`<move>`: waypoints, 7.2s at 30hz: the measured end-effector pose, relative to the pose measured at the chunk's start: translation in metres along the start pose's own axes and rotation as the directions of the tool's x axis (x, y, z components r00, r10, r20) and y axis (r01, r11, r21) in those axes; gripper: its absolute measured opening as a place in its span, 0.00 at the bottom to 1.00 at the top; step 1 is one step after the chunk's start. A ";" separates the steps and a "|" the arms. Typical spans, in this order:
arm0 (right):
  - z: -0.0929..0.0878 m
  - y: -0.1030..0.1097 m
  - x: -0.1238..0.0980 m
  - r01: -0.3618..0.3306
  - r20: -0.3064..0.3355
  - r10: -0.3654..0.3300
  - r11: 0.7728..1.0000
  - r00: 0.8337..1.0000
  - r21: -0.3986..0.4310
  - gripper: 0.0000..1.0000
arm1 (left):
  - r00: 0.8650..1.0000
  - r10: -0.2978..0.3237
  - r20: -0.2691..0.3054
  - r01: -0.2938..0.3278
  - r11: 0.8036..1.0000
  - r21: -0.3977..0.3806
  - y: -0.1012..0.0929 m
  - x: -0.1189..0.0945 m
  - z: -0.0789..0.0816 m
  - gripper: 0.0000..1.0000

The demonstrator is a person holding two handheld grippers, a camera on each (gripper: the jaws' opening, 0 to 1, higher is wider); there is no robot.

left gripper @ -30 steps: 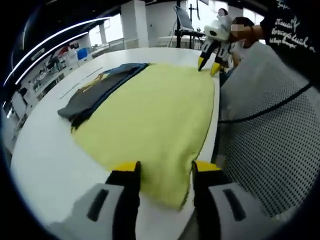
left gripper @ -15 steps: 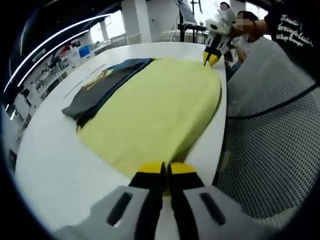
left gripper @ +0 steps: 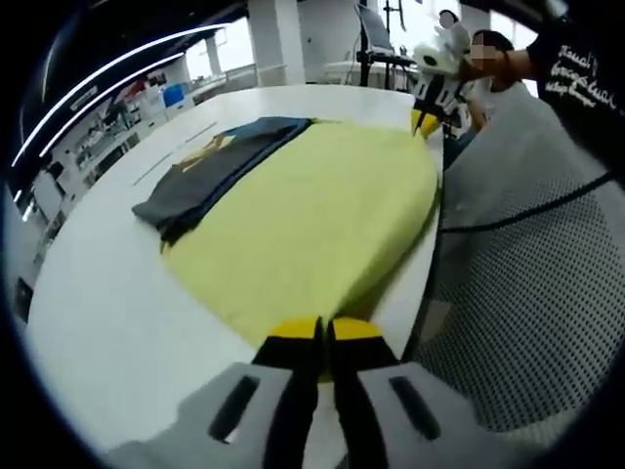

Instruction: Fold the garment on the visible template until the final outline fits inside the template.

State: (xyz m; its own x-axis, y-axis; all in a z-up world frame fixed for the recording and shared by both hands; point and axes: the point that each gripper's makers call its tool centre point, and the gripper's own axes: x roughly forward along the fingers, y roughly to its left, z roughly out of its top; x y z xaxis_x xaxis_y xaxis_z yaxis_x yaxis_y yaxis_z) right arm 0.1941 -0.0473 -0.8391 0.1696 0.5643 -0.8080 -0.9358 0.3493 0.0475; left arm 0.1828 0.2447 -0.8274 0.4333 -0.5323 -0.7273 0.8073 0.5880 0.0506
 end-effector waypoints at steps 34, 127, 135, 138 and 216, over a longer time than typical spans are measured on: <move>0.013 0.005 -0.039 0.005 0.009 -0.004 0.999 1.000 -0.033 0.00 | 0.997 -0.052 0.051 0.055 0.997 -0.047 -0.013 -0.036 0.023 0.00; 0.142 -0.265 0.000 0.504 0.055 -0.501 0.853 0.863 -0.134 0.00 | 0.962 0.226 0.155 -0.217 0.973 -0.075 0.247 0.051 0.137 0.00; 0.128 -0.281 0.031 0.477 0.001 -0.481 0.870 0.877 -0.124 0.00 | 0.968 0.220 0.123 -0.204 0.970 -0.133 0.258 0.077 0.125 0.00; 0.125 -0.289 0.043 0.467 -0.009 -0.472 0.876 0.882 -0.119 0.00 | 0.968 0.232 0.094 -0.217 0.965 -0.147 0.269 0.090 0.114 0.00; 0.138 -0.325 0.054 0.369 0.151 -0.469 0.824 0.870 0.430 0.13 | 0.908 0.405 0.105 -0.326 0.843 -0.428 0.311 0.089 0.089 0.07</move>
State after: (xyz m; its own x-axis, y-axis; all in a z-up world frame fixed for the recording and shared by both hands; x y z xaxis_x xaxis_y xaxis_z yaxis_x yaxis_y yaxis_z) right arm 0.5499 -0.0265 -0.8173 0.6328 0.4404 -0.6369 -0.5758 0.8175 -0.0068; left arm 0.5084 0.3263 -0.8151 0.7626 -0.3096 -0.5680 0.3678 0.9298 -0.0132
